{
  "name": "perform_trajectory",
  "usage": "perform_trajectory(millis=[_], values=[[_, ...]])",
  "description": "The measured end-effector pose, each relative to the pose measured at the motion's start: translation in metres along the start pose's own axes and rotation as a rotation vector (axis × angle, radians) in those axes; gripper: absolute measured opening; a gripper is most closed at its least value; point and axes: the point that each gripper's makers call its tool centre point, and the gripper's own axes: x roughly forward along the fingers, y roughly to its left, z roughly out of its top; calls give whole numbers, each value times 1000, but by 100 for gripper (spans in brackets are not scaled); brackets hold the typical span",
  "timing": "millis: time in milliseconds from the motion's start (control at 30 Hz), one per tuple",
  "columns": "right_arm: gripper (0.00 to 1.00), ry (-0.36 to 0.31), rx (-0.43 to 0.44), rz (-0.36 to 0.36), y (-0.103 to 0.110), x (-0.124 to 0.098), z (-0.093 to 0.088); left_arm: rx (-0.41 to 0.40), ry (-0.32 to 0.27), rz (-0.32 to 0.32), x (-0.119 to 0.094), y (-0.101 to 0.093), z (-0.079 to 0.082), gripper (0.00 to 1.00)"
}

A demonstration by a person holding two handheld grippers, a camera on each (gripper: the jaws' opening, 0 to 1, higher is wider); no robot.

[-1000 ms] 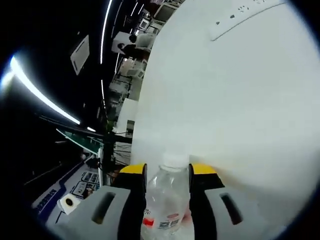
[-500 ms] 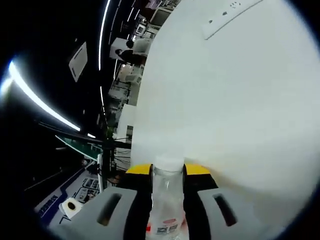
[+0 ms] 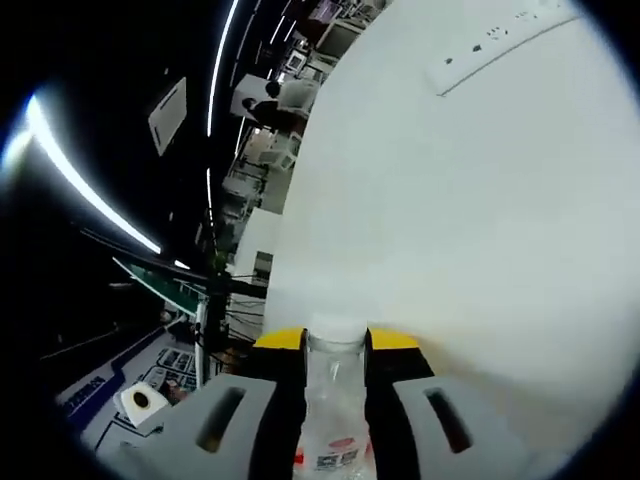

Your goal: Arrange the tabletop items into an orderly group along one side of the table until the central work area is clear of visible clutter.

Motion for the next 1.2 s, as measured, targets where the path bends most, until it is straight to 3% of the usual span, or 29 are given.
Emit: perform_trajectory(millis=[400, 700, 1033, 1200], values=[[19, -5, -156, 56, 27, -11, -1, 9, 48, -84, 33, 7, 1, 79], [19, -19, -270, 78, 43, -19, 0, 14, 159, -181, 73, 11, -15, 76], [19, -14, -352, 85, 56, -25, -5, -4, 229, -290, 92, 4, -26, 69], [19, -12, -378, 86, 58, -26, -5, 6, 260, -314, 97, 5, -33, 59]])
